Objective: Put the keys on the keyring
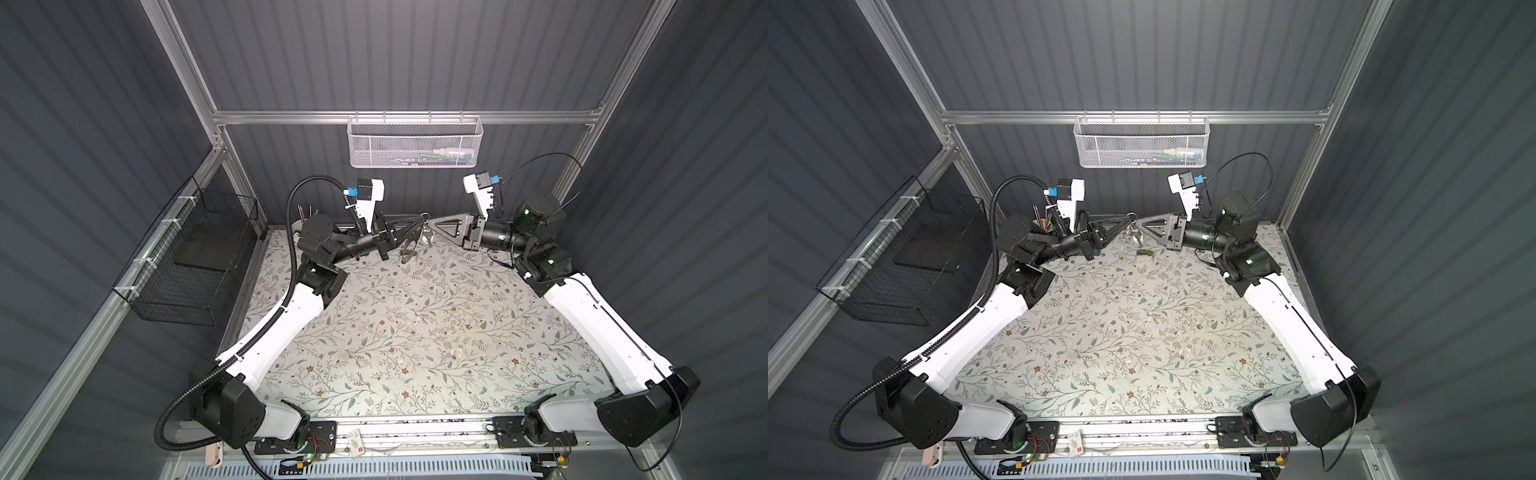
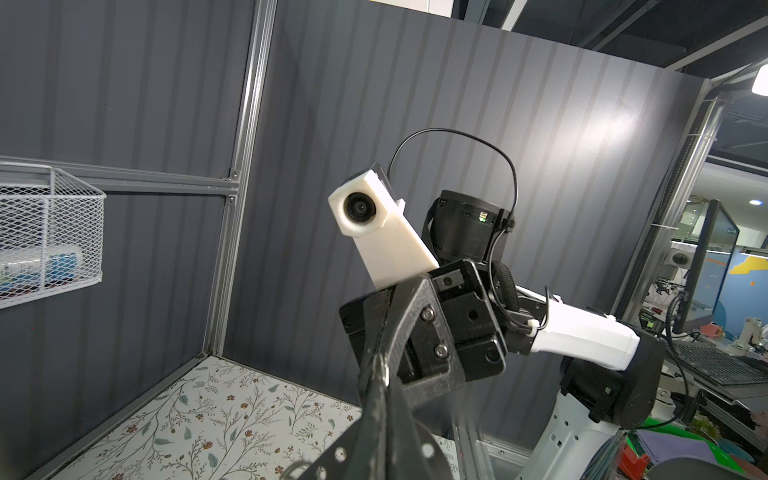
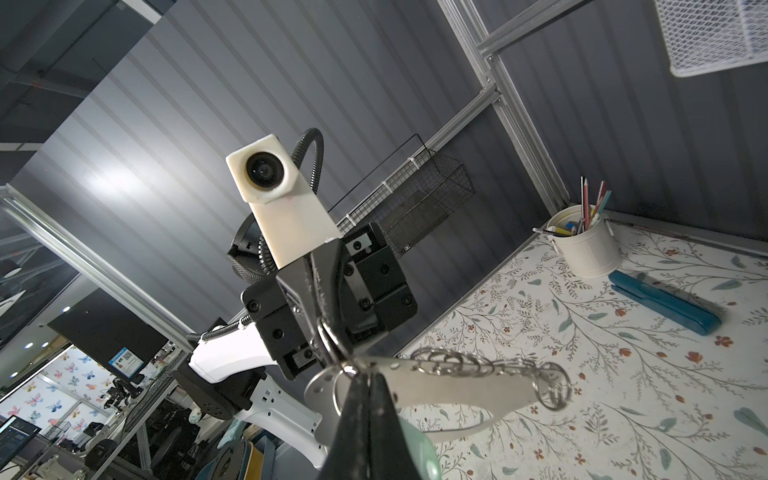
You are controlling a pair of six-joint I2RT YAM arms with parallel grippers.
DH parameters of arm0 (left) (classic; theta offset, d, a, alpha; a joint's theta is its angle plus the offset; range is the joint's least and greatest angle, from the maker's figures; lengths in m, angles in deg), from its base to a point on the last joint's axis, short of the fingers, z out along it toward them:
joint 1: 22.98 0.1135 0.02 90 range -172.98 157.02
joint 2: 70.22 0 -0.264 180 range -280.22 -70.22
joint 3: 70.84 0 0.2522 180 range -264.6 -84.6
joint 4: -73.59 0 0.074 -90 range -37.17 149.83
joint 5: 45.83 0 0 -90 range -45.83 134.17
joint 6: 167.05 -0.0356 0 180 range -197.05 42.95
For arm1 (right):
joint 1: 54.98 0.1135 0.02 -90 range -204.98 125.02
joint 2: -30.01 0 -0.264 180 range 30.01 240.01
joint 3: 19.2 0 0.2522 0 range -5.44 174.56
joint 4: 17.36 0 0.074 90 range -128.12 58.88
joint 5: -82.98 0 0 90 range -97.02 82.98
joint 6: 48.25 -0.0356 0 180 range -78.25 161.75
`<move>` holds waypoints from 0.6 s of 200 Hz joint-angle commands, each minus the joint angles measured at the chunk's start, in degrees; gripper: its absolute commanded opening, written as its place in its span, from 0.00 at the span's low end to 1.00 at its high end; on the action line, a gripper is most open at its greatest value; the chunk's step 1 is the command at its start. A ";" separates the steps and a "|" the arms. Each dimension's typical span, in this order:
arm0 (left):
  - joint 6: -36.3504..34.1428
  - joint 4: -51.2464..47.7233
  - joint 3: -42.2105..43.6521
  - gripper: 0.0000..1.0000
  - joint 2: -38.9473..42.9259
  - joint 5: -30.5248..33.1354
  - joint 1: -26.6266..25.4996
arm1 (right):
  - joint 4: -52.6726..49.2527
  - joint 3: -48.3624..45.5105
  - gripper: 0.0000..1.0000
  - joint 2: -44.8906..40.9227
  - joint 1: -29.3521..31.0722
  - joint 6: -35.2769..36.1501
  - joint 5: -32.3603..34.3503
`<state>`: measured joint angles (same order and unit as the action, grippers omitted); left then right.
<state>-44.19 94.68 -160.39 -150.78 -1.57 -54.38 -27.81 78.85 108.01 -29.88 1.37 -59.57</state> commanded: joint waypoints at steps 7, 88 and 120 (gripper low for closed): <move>0.63 3.07 -1.20 0.00 -0.26 -1.03 -1.30 | -1.11 -0.51 0.18 -0.08 1.22 1.16 0.65; 0.43 2.51 -1.67 0.00 -0.48 -0.67 -1.30 | -2.48 -1.94 0.32 -4.83 -1.24 5.63 6.63; 0.58 2.41 -1.72 0.00 -0.47 -0.76 -1.30 | -2.03 -0.76 0.33 -4.63 -0.67 6.63 6.50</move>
<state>-44.19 95.49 -160.39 -151.26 -1.88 -55.32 -29.88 76.64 103.57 -30.99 5.80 -53.89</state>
